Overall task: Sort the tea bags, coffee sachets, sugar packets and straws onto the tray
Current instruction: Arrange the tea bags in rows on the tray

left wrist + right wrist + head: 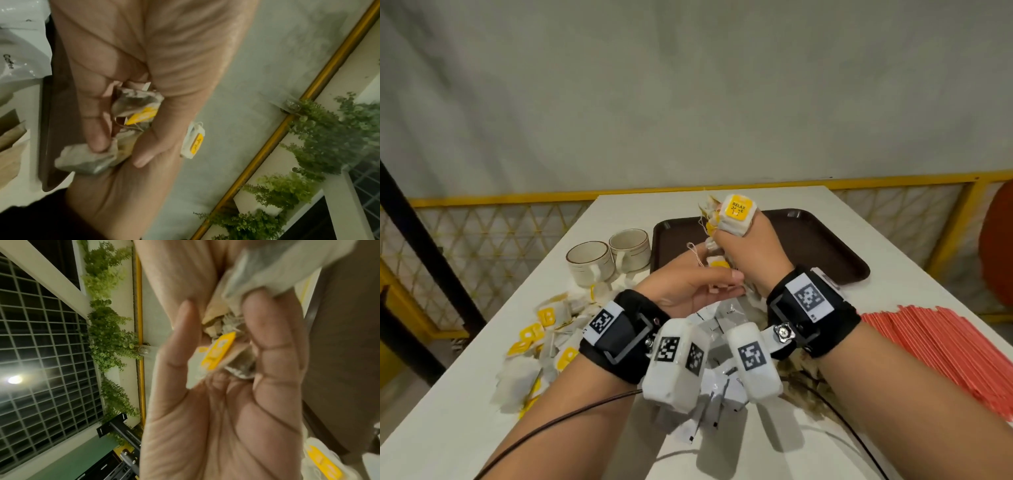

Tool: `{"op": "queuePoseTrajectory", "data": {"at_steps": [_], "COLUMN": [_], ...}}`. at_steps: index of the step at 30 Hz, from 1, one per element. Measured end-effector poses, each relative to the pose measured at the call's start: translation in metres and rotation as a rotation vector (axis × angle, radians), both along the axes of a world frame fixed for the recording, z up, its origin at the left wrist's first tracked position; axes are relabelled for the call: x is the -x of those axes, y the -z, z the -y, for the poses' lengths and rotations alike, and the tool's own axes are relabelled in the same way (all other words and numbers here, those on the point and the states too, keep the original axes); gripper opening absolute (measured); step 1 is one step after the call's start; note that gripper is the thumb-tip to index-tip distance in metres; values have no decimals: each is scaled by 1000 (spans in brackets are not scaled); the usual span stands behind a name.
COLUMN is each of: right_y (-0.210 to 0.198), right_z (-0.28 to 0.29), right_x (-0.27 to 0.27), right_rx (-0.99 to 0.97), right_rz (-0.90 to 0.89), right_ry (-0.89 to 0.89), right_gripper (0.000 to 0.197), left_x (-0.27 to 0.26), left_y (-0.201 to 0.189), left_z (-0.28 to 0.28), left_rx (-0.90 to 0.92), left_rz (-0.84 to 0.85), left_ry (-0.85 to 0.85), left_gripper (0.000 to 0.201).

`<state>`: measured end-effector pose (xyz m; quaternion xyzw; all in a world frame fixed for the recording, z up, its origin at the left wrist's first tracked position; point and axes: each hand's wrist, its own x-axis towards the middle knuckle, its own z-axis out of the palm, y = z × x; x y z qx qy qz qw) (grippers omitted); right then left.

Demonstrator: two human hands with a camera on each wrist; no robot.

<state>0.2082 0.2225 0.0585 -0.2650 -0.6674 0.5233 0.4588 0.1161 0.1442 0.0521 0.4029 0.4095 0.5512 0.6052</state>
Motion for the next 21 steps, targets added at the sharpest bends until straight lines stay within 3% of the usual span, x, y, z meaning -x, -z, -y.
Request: {"op": "queuePoseTrajectory", "data": {"at_steps": [12, 21], "right_y": [1, 11], "right_z": [-23, -22], "right_x": [-5, -30], "right_rx": [-30, 77], "right_rz": [-58, -81], "right_ry": [-121, -172], "right_gripper": [32, 27], "left_x": [-6, 33], "left_y": [6, 14], "left_z": [-28, -10], "left_rx": [-43, 18], "left_rz": [-141, -290], "left_ry": [-69, -172], "left_gripper": [61, 42]}}
